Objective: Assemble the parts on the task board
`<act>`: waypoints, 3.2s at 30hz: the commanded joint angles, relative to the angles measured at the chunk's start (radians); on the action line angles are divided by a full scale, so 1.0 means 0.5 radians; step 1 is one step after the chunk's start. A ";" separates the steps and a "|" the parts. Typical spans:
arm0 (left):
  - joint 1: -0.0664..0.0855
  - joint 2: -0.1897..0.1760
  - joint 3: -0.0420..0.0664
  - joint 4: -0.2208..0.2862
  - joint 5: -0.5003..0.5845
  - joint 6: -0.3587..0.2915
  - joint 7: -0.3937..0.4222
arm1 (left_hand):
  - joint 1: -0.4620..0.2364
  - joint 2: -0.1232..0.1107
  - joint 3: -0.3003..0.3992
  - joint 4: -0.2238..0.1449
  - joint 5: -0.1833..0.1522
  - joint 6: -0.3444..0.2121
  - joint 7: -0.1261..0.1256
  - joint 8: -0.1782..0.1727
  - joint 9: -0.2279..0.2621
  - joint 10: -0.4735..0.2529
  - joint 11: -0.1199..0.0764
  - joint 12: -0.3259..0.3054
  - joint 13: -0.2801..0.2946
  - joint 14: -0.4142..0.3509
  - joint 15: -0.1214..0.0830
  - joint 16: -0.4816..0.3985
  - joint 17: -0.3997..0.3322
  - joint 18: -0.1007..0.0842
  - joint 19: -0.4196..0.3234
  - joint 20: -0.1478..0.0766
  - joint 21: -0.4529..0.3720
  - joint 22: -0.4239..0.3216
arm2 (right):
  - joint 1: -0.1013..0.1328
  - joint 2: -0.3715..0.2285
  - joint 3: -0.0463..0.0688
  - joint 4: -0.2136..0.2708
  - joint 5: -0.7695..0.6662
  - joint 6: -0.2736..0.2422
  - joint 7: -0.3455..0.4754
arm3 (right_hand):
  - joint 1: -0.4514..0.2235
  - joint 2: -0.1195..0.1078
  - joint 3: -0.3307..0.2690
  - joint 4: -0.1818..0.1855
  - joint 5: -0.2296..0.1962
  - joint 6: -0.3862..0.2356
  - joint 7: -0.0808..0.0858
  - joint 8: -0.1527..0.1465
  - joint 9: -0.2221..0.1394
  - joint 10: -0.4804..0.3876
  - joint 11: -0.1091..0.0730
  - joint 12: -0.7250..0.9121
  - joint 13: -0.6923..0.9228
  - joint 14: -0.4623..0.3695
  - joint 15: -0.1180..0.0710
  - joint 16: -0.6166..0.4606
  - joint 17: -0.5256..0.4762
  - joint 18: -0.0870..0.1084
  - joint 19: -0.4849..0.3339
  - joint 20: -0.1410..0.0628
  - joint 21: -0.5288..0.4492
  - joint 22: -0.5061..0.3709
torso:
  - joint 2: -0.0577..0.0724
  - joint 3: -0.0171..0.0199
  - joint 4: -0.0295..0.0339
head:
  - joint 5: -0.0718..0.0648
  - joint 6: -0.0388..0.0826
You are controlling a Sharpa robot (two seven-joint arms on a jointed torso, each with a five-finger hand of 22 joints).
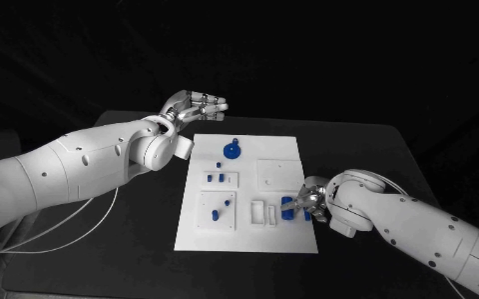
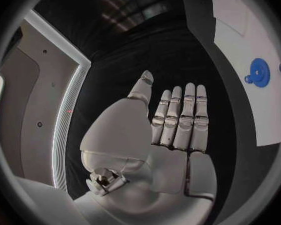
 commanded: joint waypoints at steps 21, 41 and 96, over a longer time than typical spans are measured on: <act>0.001 0.015 -0.001 0.002 0.010 0.044 -0.024 | -0.011 -0.004 0.000 0.010 -0.005 -0.014 0.012 0.009 0.002 -0.026 0.004 -0.002 0.000 0.000 0.009 -0.002 0.001 -0.016 0.012 0.010 0.012 0.000 | -0.019 0.132 -0.093 -0.123 0.000 0.115 0.023 | -0.008 0.039 -0.022 -0.081 0.037 -0.039 0.012 -0.014 -0.018 -0.010 0.012 0.018 0.098 0.012 0.006 0.004 0.023 0.033 0.087 0.019 -0.048 0.060 | 0.001 -0.0005 -0.001 | 0.014 -0.009; 0.001 0.018 -0.001 -0.002 0.004 0.036 -0.046 | -0.013 -0.010 0.006 0.014 -0.005 -0.028 0.016 0.010 0.002 -0.032 0.006 -0.001 0.001 0.001 0.009 -0.001 0.001 -0.012 0.014 0.011 0.014 0.000 | -0.018 0.114 -0.108 -0.106 -0.002 0.006 0.039 | 0.004 0.091 0.008 -0.185 0.254 -0.006 0.005 -0.015 -0.041 -0.010 0.005 0.015 0.089 0.014 0.002 -0.003 0.029 0.031 0.092 0.016 -0.074 0.100 | 0.001 0.0002 -0.002 | 0.015 -0.010; 0.001 0.026 -0.002 -0.017 -0.010 0.048 -0.079 | -0.017 -0.026 0.019 0.024 0.006 -0.032 0.018 0.010 0.003 -0.037 0.008 -0.002 0.000 -0.001 0.010 -0.002 0.001 -0.010 0.015 0.012 0.018 -0.001 | 0.109 0.192 -0.130 0.031 0.335 -0.068 0.003 | -0.034 0.075 0.024 -0.190 0.347 0.018 -0.002 -0.014 -0.081 -0.014 -0.001 0.001 0.078 0.013 -0.002 -0.015 0.027 0.026 0.093 0.012 -0.091 0.126 | 0.002 -0.0014 -0.002 | 0.057 -0.023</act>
